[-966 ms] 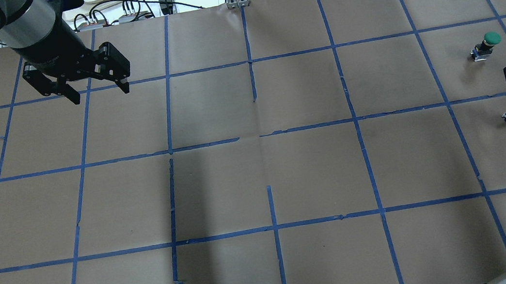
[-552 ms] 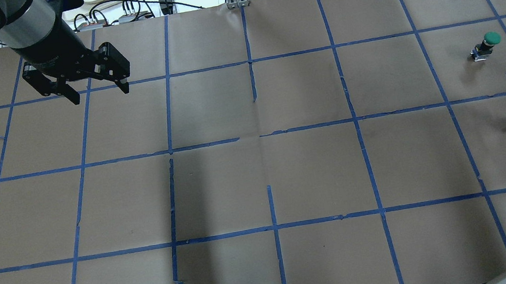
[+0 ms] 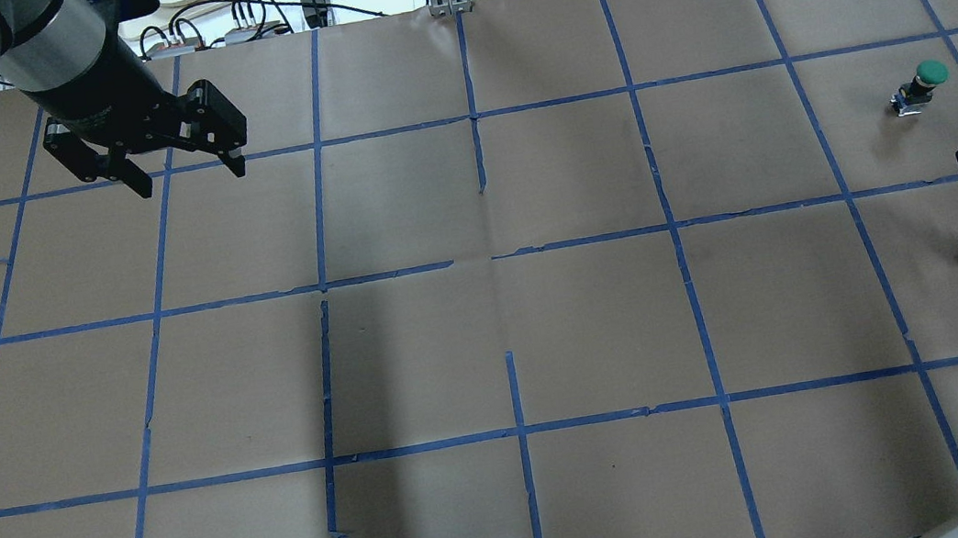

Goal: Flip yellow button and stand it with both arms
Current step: 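Set the yellow button upright on the table and open the right gripper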

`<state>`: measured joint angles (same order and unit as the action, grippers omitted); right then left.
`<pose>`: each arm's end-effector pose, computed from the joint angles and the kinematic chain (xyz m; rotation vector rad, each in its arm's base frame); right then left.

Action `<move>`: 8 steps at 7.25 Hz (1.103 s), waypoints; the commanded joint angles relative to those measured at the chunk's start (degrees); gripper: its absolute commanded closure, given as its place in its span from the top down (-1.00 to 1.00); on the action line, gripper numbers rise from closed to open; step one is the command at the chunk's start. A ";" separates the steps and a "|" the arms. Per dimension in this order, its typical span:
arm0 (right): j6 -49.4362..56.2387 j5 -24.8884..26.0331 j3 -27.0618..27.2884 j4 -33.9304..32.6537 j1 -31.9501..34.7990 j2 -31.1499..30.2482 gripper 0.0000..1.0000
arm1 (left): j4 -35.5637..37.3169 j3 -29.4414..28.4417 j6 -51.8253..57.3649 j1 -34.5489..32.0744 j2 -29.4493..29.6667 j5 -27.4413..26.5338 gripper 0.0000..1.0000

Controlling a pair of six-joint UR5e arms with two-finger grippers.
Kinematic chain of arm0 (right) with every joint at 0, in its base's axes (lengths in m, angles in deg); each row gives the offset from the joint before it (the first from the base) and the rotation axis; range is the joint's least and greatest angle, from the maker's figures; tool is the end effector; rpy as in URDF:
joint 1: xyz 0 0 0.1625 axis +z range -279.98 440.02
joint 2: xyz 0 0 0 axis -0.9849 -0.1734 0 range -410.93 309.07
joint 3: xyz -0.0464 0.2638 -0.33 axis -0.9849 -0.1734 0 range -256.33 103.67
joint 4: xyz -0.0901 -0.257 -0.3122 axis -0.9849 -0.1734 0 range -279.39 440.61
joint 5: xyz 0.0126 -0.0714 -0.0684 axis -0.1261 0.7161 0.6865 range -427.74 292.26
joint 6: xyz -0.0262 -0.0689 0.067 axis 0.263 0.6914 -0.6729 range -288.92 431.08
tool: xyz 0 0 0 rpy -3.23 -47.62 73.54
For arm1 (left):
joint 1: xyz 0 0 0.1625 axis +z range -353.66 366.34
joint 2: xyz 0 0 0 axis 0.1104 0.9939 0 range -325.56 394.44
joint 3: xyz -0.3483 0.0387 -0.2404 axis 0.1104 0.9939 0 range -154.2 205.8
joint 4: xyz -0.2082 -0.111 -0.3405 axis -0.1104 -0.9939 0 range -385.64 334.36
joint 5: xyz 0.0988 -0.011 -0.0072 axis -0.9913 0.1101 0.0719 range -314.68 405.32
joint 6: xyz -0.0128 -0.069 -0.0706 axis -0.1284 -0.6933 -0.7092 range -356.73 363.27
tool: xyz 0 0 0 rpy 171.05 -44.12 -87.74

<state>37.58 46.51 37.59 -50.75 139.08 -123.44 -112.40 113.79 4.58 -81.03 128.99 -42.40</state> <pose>-0.1889 -0.4949 0.2175 -1.4490 -2.3001 0.0118 -0.1130 -0.5321 0.4705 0.0353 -3.1019 0.0211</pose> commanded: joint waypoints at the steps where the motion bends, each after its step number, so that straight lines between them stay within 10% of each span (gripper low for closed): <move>1: 0.27 0.54 0.17 0.23 0.00 0.00 0.15 | 0.01 -0.01 0.00 0.00 0.03 0.00 1.00; 2: 3.14 2.28 0.17 -0.03 0.00 0.09 0.56 | 0.01 -0.01 0.00 0.00 -0.06 0.00 1.00; 8: 12.97 0.03 -0.88 0.23 -0.18 -4.82 1.00 | 0.01 -0.01 0.00 0.00 -0.06 0.00 1.00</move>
<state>46.43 47.81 37.08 -50.56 138.76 -126.17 -112.36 113.77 4.58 -81.03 129.00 -42.40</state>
